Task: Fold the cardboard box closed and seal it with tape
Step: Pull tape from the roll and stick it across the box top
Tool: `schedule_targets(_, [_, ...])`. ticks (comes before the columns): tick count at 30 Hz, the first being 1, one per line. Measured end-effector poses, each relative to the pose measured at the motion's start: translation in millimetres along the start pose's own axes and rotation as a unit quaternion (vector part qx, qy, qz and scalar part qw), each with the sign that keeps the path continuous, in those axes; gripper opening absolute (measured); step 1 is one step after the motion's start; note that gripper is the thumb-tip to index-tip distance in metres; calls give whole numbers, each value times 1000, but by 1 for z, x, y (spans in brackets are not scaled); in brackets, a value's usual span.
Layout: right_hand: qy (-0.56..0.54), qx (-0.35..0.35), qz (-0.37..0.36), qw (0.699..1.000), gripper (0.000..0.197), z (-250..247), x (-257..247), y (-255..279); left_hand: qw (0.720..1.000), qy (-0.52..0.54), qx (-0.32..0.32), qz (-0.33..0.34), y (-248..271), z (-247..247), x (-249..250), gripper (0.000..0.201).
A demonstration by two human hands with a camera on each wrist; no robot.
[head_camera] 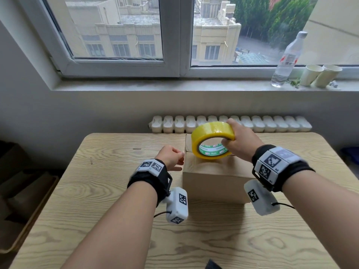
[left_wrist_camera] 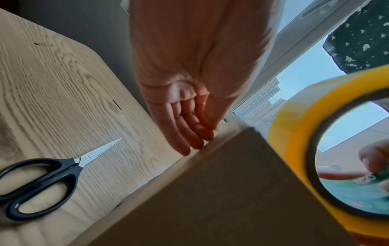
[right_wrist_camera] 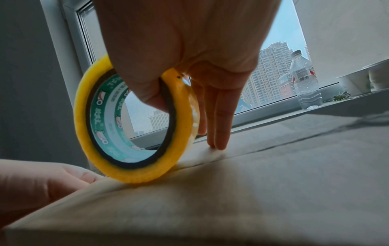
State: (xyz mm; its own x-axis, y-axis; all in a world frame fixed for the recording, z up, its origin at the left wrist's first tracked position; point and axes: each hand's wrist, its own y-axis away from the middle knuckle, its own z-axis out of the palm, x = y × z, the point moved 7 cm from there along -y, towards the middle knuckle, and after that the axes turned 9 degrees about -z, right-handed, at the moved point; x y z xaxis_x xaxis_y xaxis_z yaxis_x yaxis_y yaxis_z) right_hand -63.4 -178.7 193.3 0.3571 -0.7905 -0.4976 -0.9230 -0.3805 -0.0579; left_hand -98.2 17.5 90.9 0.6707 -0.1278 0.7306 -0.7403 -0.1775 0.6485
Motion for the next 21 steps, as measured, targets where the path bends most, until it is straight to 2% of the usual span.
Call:
schedule_targets(4, [0,2,4,1000,18,0,4,0,998,-15,-32,-44,0,9,-3,22])
schedule_targets(7, [1,3,9,1000,18,0,6,2,997,-32,-24,-70,5,9,3,7])
schedule_targets(8, [-1,1,10,1000,18,0,6,2,996,-41,-8,-73,6,7,5,12])
schedule_targets(11, [-3,-4,10,1000,18,1,5,2,991,-99,74,-55,3,-9,8,37])
schedule_targets(13, [-5,-6,10,1000,18,1,4,3,990,-101,93,-18,2,-14,13,25])
schedule_targets(16, [-6,-4,12,1000,18,2,5,4,996,-30,69,38,8,-10,27,7])
schedule_targets(19, [-9,-6,13,1000,18,2,6,5,999,1,25,25,15,2,28,1])
schedule_targets(21, [-9,-8,17,1000,20,1,7,6,999,-30,23,35,14,5,27,21])
